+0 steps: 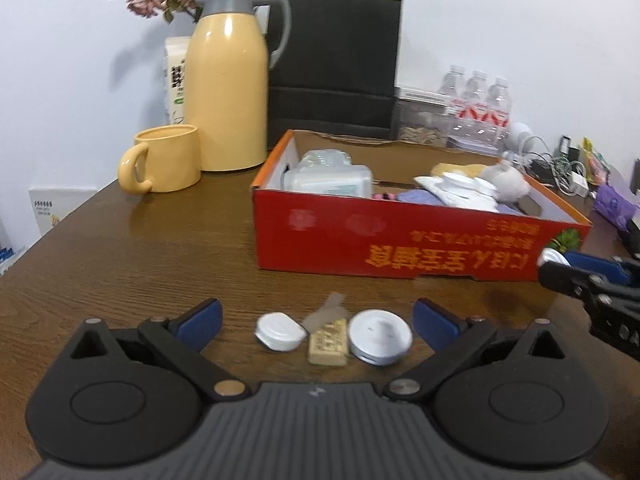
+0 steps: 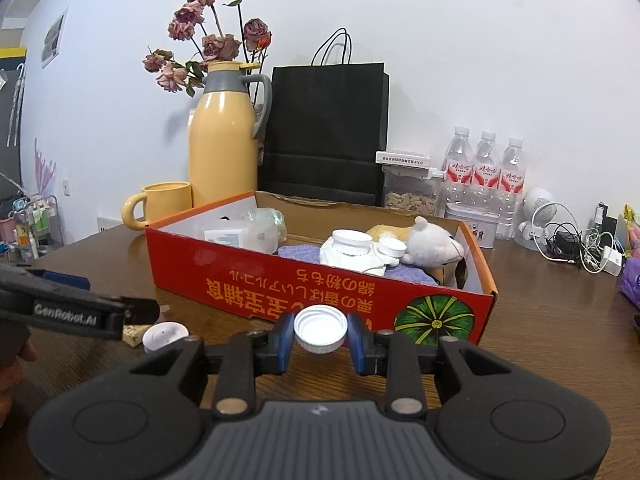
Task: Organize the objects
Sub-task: 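Grasp the white round disc with the left gripper while the right gripper holds the cap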
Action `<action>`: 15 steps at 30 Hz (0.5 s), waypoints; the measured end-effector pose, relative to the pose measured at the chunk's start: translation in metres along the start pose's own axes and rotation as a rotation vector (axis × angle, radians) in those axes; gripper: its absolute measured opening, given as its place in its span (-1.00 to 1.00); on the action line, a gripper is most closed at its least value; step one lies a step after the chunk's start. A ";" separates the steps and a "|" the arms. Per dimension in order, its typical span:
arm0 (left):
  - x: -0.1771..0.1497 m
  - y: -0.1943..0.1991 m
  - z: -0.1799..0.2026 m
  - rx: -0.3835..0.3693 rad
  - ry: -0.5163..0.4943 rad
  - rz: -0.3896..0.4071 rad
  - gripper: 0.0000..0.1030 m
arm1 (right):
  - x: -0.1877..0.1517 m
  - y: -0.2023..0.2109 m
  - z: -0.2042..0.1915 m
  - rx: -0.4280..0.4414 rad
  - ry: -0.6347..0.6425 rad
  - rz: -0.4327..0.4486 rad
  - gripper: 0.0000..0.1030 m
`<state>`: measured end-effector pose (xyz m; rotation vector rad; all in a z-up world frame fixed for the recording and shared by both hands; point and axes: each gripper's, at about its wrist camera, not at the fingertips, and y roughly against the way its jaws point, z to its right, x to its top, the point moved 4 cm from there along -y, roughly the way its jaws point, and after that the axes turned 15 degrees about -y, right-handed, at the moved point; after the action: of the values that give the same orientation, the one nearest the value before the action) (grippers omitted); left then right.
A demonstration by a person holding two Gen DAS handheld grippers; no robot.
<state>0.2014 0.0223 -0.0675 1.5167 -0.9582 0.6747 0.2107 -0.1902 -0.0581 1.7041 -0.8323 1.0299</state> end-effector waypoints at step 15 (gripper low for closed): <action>-0.003 0.009 0.042 -0.110 -0.106 0.008 0.11 | 0.001 0.010 0.008 0.005 -0.021 0.021 -0.47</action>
<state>0.1879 -0.0184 -0.0732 1.4638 -1.0647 0.5427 0.2044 -0.2014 -0.0554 1.7166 -0.8631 1.0309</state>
